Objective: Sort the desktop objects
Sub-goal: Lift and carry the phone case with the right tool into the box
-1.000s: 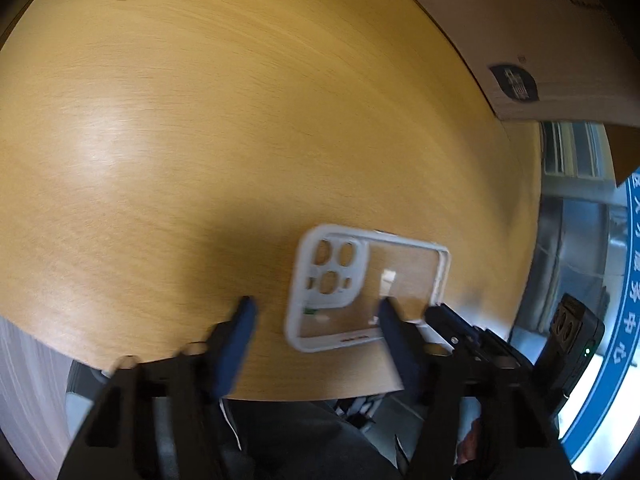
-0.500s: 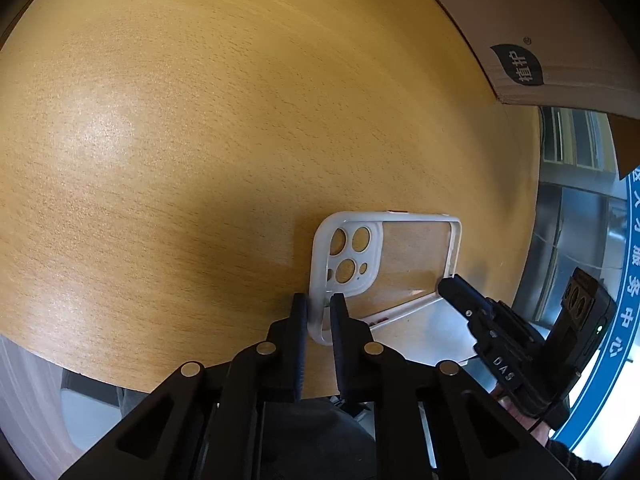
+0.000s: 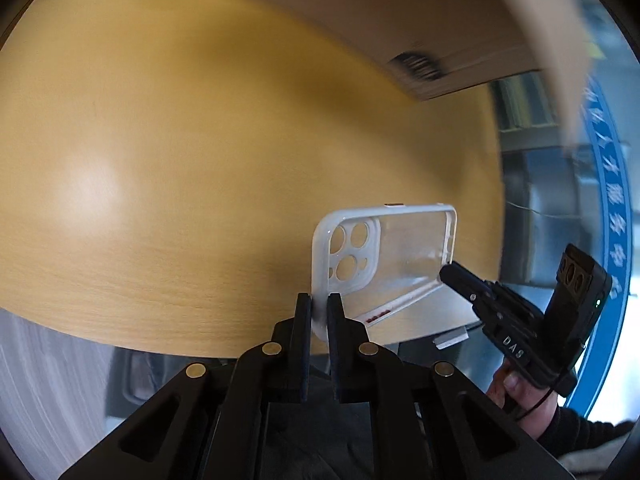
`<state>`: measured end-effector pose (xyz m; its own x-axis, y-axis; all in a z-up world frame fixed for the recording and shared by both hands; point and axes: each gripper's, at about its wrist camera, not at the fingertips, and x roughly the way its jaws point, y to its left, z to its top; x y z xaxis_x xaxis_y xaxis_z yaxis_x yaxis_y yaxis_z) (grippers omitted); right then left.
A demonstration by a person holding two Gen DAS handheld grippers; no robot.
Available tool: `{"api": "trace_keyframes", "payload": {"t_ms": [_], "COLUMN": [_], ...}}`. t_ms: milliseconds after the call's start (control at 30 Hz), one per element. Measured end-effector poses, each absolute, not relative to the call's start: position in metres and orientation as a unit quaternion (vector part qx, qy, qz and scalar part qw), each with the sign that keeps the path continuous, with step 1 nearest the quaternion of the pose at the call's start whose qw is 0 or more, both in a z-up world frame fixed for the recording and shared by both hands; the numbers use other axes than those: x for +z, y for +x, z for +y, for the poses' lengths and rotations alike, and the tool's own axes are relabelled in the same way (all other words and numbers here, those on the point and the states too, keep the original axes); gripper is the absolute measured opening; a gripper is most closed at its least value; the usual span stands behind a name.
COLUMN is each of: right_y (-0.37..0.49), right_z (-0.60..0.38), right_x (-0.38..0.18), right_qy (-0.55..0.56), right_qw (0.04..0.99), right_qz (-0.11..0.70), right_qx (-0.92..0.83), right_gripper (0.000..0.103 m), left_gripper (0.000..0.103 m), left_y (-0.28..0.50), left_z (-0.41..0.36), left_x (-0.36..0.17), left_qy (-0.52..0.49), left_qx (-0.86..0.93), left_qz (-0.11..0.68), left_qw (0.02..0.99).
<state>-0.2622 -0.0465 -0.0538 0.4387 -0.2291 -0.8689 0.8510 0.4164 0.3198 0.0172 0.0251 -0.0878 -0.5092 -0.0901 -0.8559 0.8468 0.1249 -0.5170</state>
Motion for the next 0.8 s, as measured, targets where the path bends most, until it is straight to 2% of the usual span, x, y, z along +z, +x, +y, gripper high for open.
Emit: {"api": "trace_keyframes", "payload": {"t_ms": [233,433,633,800], "right_y": [-0.248,-0.225,-0.200,-0.191], "right_z": [-0.058,-0.097,-0.193,-0.297], "right_x": [0.082,0.157,0.213,0.230], "right_qy": [0.293,0.200,0.195,0.260], "right_qw": [0.824,0.851,0.849,0.826], "right_qz": [0.286,0.238,0.213,0.231], "right_qx": [-0.392,-0.423,-0.443,-0.443], "right_gripper": [0.008,0.009,0.009,0.009], "left_gripper": [0.006,0.007,0.007,0.007], "left_y": [0.029,0.043,0.054,0.068], "left_z": [0.011,-0.035,-0.128,-0.236], "left_x": [0.059,0.170,0.242,0.261], "left_qy": [0.260,0.229,0.217,0.230], "left_qx": [-0.681,-0.746,-0.787,-0.792], "left_qz": [0.531,0.424,0.344,0.343], "left_qw": [0.432,0.460,0.464,0.449]}}
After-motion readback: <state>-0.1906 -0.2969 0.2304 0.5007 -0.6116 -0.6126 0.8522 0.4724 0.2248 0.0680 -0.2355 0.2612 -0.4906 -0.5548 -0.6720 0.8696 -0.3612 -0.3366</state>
